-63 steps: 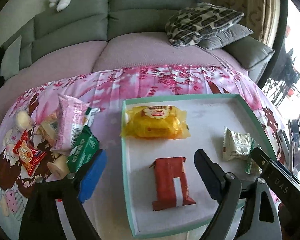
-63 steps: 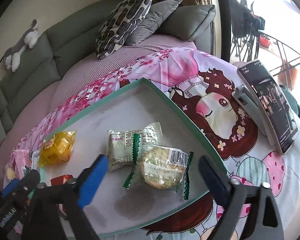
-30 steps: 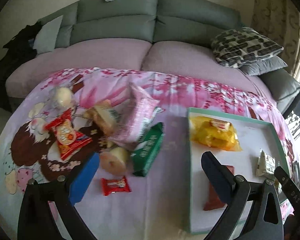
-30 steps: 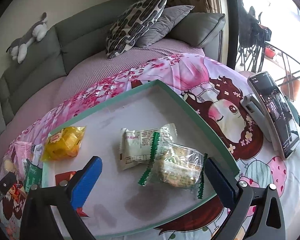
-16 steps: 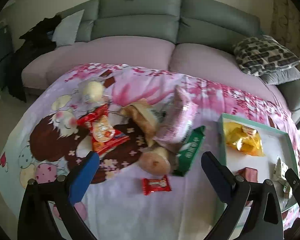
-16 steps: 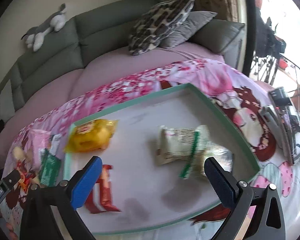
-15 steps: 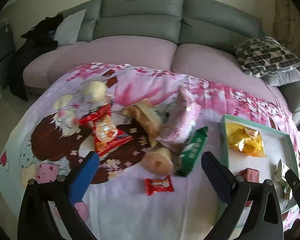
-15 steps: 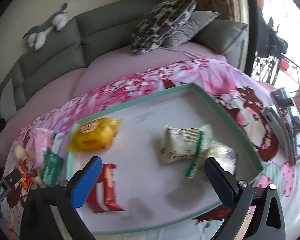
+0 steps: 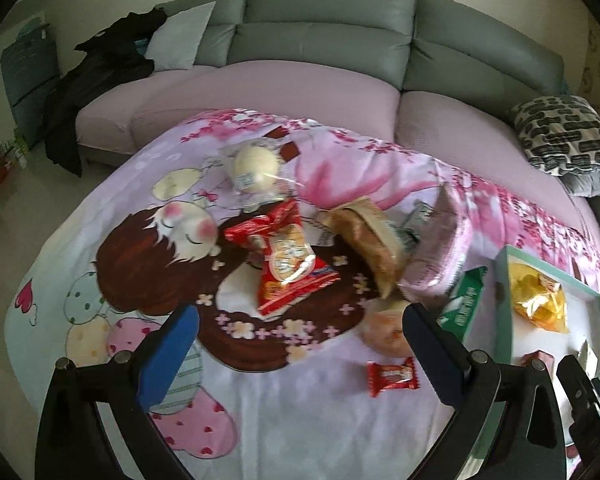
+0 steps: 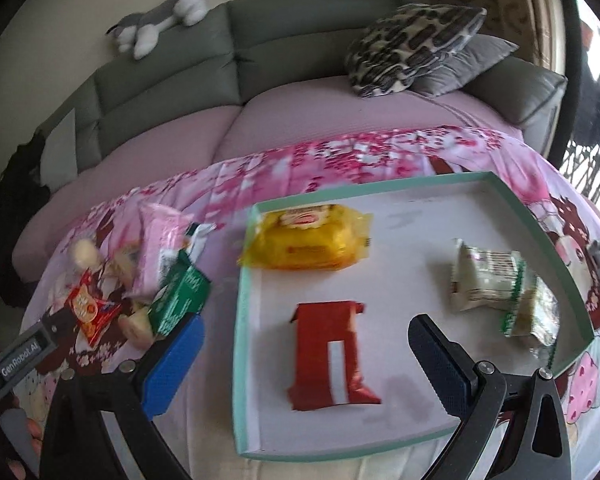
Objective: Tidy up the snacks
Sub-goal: 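Withdraw both open tools from the tray back toward the snack pile, then lower the right tool onto the small red candy packet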
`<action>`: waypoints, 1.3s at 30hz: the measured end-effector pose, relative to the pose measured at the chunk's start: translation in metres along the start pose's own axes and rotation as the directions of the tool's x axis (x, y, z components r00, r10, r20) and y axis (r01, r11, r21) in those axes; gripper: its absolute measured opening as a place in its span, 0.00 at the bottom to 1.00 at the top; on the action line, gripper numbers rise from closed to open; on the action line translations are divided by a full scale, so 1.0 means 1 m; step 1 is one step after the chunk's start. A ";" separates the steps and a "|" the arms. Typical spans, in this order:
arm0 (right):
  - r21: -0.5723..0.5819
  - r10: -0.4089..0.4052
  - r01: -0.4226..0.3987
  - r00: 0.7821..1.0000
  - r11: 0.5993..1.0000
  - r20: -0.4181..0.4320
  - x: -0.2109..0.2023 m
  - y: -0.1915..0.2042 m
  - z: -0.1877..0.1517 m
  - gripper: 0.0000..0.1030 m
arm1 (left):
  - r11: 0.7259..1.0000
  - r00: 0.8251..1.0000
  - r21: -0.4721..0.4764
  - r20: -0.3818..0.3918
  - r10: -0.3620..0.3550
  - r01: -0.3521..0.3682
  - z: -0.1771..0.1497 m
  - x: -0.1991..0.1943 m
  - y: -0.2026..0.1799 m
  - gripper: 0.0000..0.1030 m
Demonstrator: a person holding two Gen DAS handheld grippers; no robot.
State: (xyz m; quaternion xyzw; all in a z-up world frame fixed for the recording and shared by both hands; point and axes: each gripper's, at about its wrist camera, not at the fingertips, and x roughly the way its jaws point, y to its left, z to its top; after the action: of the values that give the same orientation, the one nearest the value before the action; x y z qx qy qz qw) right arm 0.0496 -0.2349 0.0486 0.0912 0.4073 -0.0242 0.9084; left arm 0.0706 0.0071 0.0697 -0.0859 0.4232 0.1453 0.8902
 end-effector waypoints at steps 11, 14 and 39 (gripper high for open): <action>-0.093 0.031 -0.035 0.999 0.995 -0.044 0.011 0.037 -0.012 1.00 | 0.998 0.997 -0.011 -0.020 0.069 -0.069 0.000 0.009 0.031 0.99; -0.131 0.033 -0.042 0.997 0.991 -0.064 0.018 0.050 -0.017 1.00 | 0.997 0.998 -0.039 -0.026 0.066 -0.067 0.001 0.011 0.041 0.99; -0.299 0.111 -0.153 0.982 0.942 -0.154 0.040 0.119 -0.044 0.97 | 0.994 0.992 -0.105 -0.123 0.022 -0.035 -0.009 0.040 0.069 0.99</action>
State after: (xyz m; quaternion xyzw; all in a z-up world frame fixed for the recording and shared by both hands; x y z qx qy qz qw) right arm 0.0579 -0.1086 0.0075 -0.0239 0.4595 0.1073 0.8813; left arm 0.0655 0.0769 0.0313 -0.1361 0.4694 0.1752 0.8547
